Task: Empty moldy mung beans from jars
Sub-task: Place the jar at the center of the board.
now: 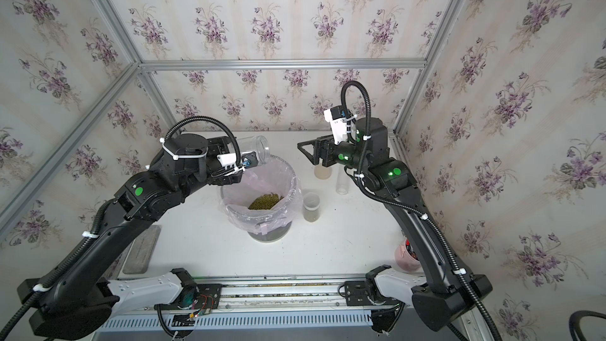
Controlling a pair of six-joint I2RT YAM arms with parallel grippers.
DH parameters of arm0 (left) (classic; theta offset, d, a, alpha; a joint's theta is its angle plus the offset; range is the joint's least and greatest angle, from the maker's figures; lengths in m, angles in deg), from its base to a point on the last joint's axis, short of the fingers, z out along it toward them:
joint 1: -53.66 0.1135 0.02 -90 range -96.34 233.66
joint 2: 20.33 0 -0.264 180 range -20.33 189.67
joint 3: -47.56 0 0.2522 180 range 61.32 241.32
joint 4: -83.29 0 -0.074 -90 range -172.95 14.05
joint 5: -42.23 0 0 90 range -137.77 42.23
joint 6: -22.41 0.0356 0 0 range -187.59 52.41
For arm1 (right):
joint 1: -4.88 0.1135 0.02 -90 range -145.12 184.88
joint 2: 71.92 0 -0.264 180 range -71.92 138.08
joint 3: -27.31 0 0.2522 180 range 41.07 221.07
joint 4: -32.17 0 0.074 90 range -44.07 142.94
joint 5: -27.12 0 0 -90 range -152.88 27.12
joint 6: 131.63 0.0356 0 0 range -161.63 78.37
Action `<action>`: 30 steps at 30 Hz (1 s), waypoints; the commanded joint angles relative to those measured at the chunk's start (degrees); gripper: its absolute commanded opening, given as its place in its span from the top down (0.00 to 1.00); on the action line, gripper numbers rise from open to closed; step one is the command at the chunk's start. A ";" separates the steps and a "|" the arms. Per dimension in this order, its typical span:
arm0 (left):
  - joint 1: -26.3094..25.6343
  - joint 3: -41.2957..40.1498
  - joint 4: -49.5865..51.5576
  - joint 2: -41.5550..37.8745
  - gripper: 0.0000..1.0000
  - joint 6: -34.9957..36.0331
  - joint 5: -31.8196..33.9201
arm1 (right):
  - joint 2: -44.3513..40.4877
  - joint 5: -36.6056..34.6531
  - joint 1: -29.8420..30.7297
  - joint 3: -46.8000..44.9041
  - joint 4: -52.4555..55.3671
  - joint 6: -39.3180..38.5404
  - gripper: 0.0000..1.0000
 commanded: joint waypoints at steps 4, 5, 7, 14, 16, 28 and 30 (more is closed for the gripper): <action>4.78 1.45 -2.68 -0.78 1.00 -17.56 -16.14 | -4.87 3.73 0.03 -5.26 -11.25 0.03 0.18; 5.30 1.57 -2.80 -0.59 1.00 -19.05 -18.47 | -5.94 5.03 0.03 -6.52 -13.82 0.64 0.17; 5.89 1.75 -3.21 -0.30 1.00 -21.33 -21.22 | -6.84 8.68 -0.01 -7.72 -16.91 1.67 0.16; 6.77 1.48 -6.73 -0.14 1.00 -27.03 -30.00 | -5.17 18.01 0.62 -7.77 -21.88 3.63 0.14; 7.07 1.26 -8.00 -0.23 1.00 -28.59 -32.39 | -4.86 18.77 1.39 -7.44 -22.73 3.88 0.12; 9.81 0.34 -13.15 0.75 1.00 -36.83 -43.16 | -2.60 12.05 10.57 -6.07 -27.94 3.78 0.07; 9.81 -0.61 -14.41 0.50 1.00 -38.22 -44.00 | -1.81 9.73 12.08 -6.12 -29.58 3.97 0.07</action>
